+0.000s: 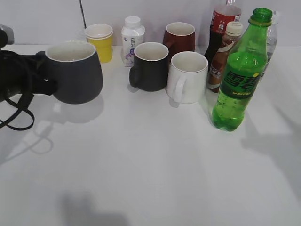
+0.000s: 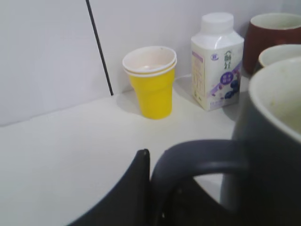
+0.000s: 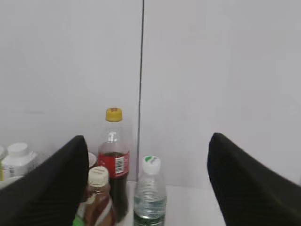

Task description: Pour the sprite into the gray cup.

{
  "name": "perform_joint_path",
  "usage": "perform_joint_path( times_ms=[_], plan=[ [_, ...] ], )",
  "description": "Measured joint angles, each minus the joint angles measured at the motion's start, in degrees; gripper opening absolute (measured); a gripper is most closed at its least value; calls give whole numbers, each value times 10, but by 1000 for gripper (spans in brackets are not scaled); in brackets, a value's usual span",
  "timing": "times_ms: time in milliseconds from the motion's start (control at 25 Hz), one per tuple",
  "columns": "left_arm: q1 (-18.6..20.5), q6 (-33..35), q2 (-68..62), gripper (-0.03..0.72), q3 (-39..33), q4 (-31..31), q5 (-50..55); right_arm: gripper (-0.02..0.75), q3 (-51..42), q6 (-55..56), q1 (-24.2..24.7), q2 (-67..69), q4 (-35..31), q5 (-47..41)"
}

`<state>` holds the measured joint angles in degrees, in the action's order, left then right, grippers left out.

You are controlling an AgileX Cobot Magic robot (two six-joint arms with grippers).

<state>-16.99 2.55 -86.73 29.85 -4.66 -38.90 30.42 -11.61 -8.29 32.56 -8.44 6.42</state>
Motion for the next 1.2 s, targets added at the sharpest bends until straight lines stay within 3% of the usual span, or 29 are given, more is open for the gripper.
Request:
perform_joint_path(
  times_ms=[280, 480, 720, 1080, 1200],
  plan=[
    [0, 0, 27, 49, 0, -1, 3, 588, -27, 37, -96, 133, 2, 72],
    [0, 0, 27, 49, 0, -7, 4, 588, -139, 94, -180, 206, -2, 162],
    [0, 0, 27, 49, 0, -47, 3, 641, -199, 108, -187, 305, -27, 274],
    [0, 0, 27, 49, 0, -74, 3, 662, -119, 116, -188, 547, -18, 393],
    [0, 0, 27, 49, 0, -76, 4, 662, -76, 116, -188, 617, -41, 421]
  ],
)
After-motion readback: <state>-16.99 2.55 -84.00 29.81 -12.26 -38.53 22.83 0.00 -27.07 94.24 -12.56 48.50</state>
